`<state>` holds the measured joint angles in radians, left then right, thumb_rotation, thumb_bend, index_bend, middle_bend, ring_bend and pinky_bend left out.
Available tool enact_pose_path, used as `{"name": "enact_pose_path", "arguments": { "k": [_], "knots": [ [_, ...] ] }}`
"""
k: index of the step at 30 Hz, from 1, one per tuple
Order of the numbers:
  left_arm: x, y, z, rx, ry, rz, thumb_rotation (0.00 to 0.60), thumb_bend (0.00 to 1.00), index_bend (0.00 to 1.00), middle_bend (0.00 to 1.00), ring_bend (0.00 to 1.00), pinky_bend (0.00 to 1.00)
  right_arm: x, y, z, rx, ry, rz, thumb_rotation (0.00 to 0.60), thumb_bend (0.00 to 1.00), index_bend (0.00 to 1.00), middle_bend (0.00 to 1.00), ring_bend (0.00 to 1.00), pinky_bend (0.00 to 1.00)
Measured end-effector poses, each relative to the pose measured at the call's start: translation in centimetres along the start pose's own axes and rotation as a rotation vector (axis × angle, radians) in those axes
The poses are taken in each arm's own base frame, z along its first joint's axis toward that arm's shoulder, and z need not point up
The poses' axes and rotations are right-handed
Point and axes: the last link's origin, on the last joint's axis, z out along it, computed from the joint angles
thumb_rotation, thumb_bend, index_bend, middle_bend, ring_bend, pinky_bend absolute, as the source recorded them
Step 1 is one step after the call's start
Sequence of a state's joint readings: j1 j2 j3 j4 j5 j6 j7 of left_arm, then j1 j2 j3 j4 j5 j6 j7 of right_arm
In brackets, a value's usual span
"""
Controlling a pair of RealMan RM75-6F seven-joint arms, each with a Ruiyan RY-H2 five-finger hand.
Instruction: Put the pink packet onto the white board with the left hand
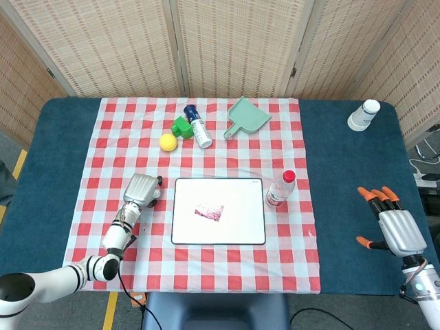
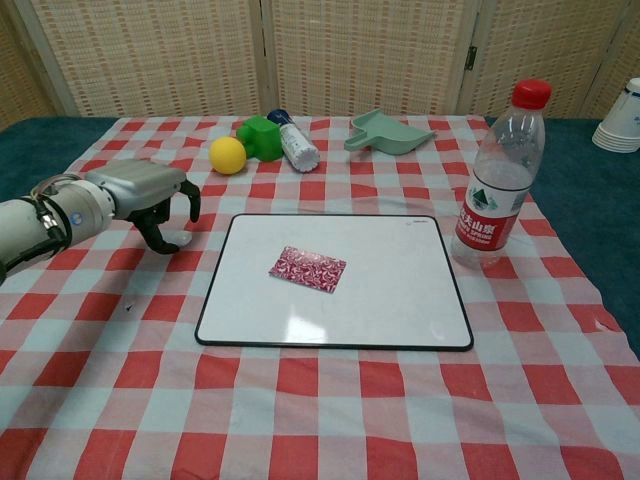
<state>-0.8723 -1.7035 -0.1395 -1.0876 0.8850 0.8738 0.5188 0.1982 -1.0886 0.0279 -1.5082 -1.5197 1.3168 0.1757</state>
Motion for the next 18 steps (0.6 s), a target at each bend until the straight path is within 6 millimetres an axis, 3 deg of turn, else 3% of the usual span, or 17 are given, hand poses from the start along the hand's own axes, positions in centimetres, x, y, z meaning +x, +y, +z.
{"name": "enact_pose_path", "arguments": {
  "k": [18],
  "knots": [
    [-0.40, -0.03, 0.26, 0.010, -0.011, -0.004, 0.600, 0.27, 0.43, 1.00, 1.00, 1.00, 0.12, 0.11, -0.02, -0.005, 0.006, 0.001, 0.600, 0.03, 0.03, 0.15, 0.06, 0.06]
  ]
}}
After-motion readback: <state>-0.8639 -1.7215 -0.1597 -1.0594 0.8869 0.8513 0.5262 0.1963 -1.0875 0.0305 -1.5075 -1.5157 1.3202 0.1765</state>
